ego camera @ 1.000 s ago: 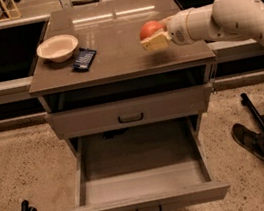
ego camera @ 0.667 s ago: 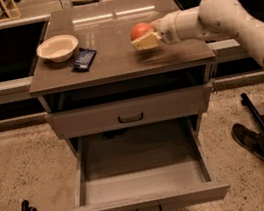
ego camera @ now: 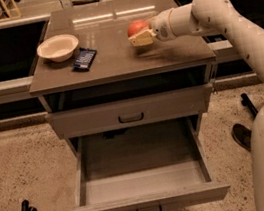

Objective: Pick apple from middle drawer and place on counter

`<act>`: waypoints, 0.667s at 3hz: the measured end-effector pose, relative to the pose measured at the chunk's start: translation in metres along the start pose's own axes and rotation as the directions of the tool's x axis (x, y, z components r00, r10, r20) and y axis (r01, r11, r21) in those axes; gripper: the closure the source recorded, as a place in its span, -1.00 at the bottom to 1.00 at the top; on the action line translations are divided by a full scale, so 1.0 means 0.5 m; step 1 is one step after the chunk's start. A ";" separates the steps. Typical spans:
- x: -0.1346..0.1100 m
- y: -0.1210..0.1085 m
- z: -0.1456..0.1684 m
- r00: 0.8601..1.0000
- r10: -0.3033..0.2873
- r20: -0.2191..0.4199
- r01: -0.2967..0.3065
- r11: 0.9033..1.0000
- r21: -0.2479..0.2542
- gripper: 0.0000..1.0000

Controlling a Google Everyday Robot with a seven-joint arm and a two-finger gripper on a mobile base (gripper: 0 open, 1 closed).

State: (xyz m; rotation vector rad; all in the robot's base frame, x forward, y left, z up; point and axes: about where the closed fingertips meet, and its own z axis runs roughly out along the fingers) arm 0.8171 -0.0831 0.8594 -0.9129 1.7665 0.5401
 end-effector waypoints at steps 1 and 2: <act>0.000 0.000 0.000 1.000 0.000 0.000 0.000 1.000 0.000 -1.00; 0.000 0.000 0.000 1.000 0.000 0.000 0.000 1.000 0.000 -1.00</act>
Offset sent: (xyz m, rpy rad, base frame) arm 0.0000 0.0000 0.0000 0.0000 0.0000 0.0000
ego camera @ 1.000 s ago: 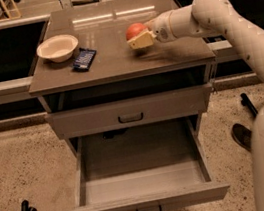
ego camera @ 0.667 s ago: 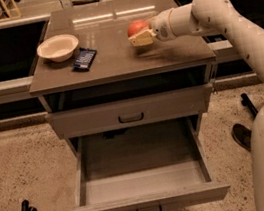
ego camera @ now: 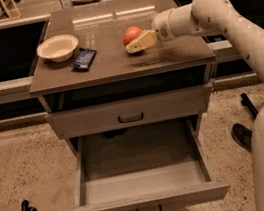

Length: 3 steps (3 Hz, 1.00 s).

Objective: Pick apple from middle drawer and place on counter

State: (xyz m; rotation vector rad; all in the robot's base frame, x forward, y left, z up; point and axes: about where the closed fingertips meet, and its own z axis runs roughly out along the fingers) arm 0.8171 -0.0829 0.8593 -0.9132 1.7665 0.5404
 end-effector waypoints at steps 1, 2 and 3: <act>0.021 0.020 -0.030 1.000 -0.017 0.017 0.018 0.998 -0.060 -1.00; 0.014 0.057 -0.091 0.995 -0.079 0.065 0.086 0.989 -0.121 -1.00; 0.016 0.060 -0.082 0.994 -0.088 0.065 0.096 0.988 -0.124 -1.00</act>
Offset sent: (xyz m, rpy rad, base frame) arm -0.0996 -0.0377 0.0381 0.0178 -0.1637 0.2605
